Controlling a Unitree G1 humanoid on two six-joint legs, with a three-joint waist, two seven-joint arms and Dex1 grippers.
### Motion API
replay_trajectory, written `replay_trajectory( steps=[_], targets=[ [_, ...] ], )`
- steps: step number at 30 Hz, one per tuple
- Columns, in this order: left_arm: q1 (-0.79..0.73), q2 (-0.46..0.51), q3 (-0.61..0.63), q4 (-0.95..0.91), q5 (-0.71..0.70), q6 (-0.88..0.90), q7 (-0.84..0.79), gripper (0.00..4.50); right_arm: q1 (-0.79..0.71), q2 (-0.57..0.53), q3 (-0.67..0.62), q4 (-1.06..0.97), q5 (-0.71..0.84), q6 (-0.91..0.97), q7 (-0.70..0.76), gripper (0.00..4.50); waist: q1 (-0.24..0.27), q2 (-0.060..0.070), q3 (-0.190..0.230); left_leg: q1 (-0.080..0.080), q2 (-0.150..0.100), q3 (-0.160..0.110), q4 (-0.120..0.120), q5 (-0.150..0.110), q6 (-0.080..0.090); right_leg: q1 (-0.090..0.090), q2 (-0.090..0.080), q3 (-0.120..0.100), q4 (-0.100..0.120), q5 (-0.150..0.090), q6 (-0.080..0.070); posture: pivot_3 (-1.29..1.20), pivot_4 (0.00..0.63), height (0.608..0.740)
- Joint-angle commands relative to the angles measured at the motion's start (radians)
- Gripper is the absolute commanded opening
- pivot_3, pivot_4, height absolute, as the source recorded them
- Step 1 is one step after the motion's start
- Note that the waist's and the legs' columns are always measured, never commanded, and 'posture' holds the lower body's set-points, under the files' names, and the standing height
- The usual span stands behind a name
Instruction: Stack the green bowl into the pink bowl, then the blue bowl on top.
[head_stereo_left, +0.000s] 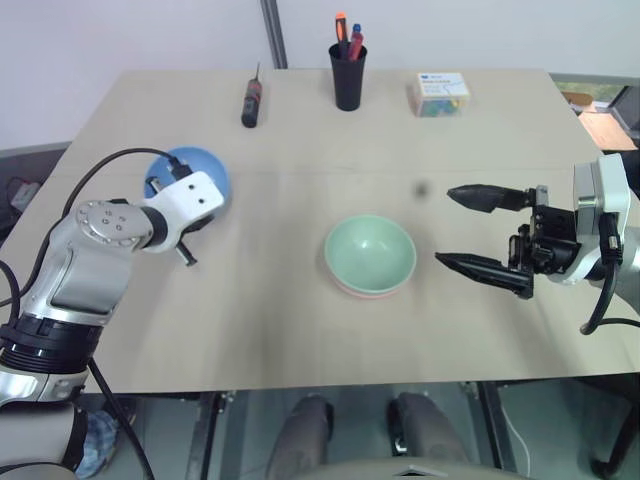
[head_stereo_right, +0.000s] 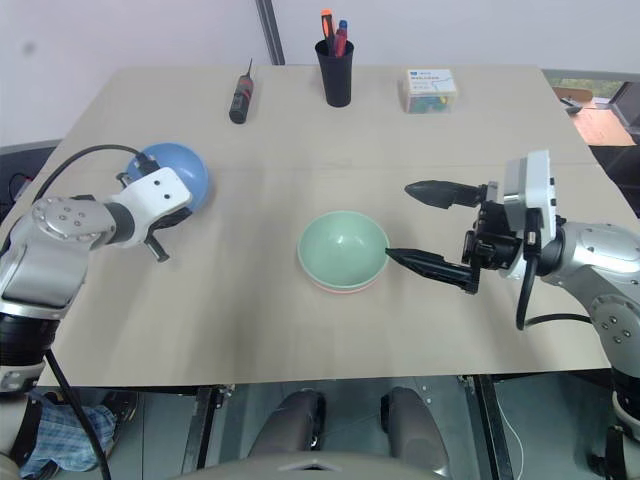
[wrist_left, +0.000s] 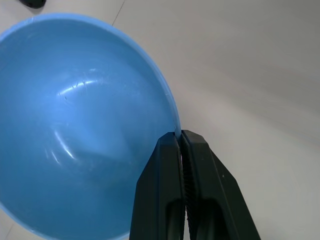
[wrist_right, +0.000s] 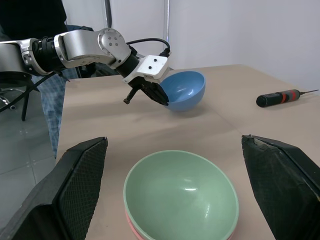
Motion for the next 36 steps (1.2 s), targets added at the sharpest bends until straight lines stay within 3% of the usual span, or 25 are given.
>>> replay_trajectory(
  steps=[1,10,19,21,25,36],
  targets=[
    [-0.043,-0.005,0.027,-0.029,-0.024,-0.043,-0.013,0.02,-0.012,0.002,-0.019,-0.019,0.0,-0.021,-0.002,4.5,0.0,0.0,0.0,0.0,0.0,0.0,0.0,0.0,0.0,0.0,0.0,0.0,0.0,0.0,0.0,0.0,0.15,0.739],
    [-0.186,-0.081,0.036,-0.103,-0.249,-0.287,-0.235,0.02,-0.015,0.013,-0.009,-0.007,-0.015,-0.03,0.006,4.5,0.006,-0.001,0.0,-0.001,0.001,0.0,0.0,0.0,0.0,0.0,-0.001,-0.001,-0.001,0.0,0.0,0.0,0.15,0.739],
    [-0.444,-0.061,-0.123,0.088,-0.282,-0.6,-0.676,0.02,-0.037,0.034,0.016,0.012,-0.038,-0.044,0.018,4.5,-0.004,0.0,0.001,0.0,0.0,0.002,0.0,0.0,-0.001,0.0,0.001,0.0,0.0,0.0,0.0,0.0,0.15,0.739],
    [-0.46,-0.005,-0.205,0.055,-0.385,-0.621,-0.741,0.02,-0.035,0.029,0.01,0.014,-0.041,-0.045,0.021,4.5,-0.004,-0.001,0.001,0.0,0.0,0.001,0.0,0.0,-0.001,0.0,0.001,0.0,-0.001,0.0,0.0,0.0,0.15,0.739],
    [-0.516,0.015,-0.314,0.045,-0.481,-0.691,-0.758,0.02,-0.028,0.028,0.008,0.011,-0.045,-0.047,0.024,4.5,-0.004,0.0,0.002,0.0,0.0,0.002,0.0,0.0,0.0,0.0,0.001,0.001,-0.001,0.0,0.0,0.0,0.15,0.739],
    [-0.616,-0.056,-0.41,0.113,-0.482,-0.856,-0.758,0.02,-0.004,0.027,-0.005,-0.008,-0.049,-0.056,0.003,4.5,-0.007,0.0,0.003,-0.001,0.0,0.0,0.003,0.0,0.0,0.0,0.001,0.0,0.001,0.0,0.0,0.0,0.15,0.739]
  ],
)
